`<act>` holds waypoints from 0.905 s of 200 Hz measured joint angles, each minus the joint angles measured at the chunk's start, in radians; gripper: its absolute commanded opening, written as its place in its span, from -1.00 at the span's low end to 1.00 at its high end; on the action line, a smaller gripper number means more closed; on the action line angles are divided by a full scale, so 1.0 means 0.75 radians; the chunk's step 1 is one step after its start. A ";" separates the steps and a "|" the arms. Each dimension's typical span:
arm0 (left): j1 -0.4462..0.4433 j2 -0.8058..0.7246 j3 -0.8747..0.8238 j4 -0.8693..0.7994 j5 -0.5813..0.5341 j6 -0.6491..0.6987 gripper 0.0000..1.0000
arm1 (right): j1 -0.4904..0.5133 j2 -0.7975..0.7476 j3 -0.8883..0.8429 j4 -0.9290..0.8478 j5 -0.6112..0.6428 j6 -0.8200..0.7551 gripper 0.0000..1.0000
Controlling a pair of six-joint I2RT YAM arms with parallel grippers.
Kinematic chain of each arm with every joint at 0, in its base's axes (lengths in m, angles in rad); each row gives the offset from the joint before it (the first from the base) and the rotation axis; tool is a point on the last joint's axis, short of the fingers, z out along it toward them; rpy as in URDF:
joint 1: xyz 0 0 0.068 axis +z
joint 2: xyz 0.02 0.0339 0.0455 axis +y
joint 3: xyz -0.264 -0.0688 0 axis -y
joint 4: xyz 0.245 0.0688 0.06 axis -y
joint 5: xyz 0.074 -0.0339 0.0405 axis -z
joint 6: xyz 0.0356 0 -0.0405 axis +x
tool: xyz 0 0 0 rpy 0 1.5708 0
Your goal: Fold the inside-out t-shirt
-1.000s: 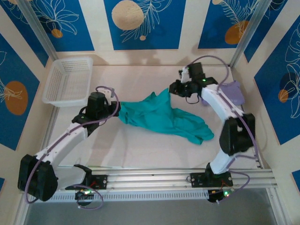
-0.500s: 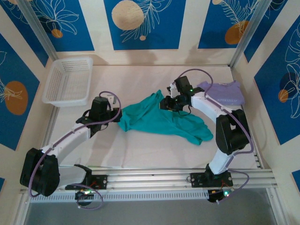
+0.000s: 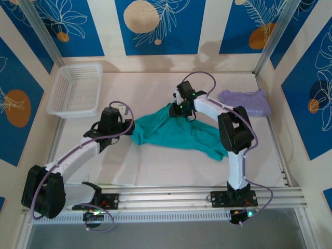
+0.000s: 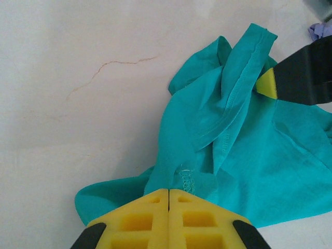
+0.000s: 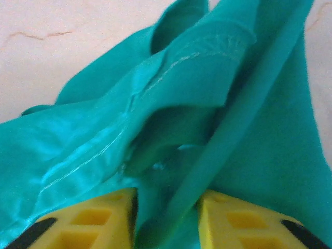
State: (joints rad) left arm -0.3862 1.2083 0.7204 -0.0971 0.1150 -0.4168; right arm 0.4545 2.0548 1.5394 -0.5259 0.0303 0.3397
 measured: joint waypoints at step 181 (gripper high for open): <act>0.111 -0.140 -0.010 0.036 -0.159 -0.032 -1.00 | -0.243 -1.111 -0.724 0.274 -0.041 -0.067 -1.00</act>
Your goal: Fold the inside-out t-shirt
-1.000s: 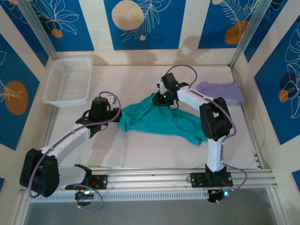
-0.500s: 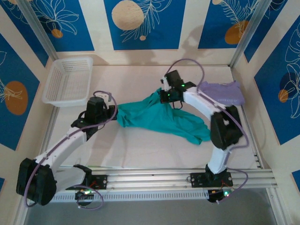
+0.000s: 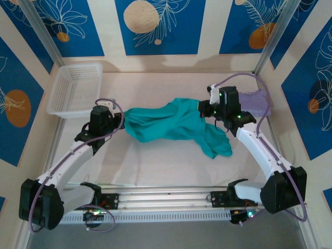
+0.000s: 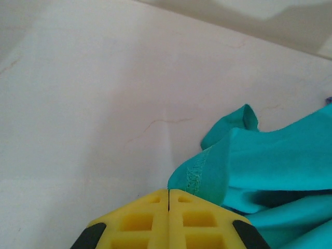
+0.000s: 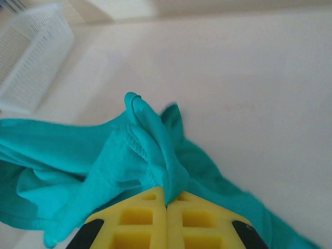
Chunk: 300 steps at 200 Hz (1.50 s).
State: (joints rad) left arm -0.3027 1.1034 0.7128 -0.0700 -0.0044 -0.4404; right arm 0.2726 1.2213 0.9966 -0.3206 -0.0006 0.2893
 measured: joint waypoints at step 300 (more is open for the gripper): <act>0.038 0.141 0.886 -0.188 -0.205 0.223 -1.00 | -0.045 -0.105 0.529 -0.010 -0.142 0.138 -1.00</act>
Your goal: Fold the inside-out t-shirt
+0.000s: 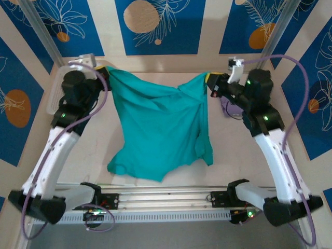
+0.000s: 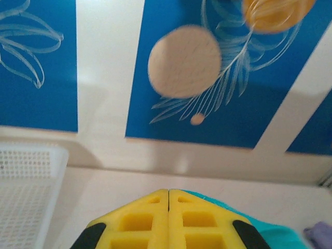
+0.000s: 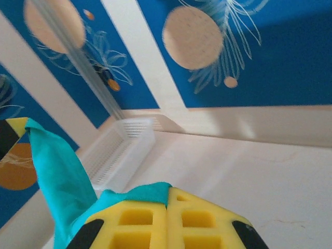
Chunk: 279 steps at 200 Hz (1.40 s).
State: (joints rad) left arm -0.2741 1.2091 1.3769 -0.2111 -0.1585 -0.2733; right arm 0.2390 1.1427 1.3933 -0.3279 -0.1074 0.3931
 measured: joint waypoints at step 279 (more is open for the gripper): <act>-0.323 -0.461 -1.217 0.038 0.250 -0.236 0.04 | -0.226 0.484 -0.591 -0.014 -0.212 0.104 -1.00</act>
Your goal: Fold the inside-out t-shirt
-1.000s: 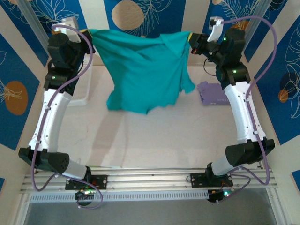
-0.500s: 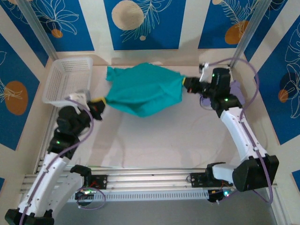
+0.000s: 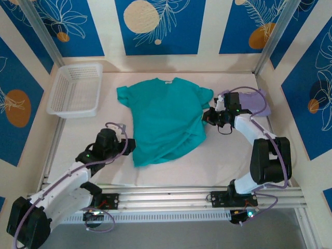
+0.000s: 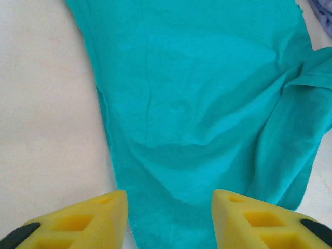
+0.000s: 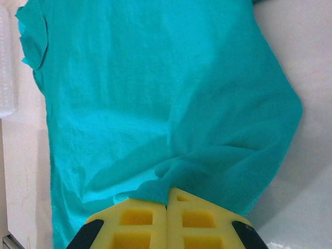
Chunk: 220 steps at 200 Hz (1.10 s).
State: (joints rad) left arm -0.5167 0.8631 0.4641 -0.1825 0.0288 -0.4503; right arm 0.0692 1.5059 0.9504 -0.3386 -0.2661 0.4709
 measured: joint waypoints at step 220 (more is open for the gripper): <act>-0.347 1.317 0.812 -0.082 0.381 0.490 -0.73 | -0.088 -0.017 -0.067 0.007 0.004 -0.020 -0.99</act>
State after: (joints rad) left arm -0.7773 1.8511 1.0729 -0.2440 0.3145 -0.0826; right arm 0.0032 1.4933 0.9001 -0.3336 -0.2630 0.4561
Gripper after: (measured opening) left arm 0.213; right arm 0.065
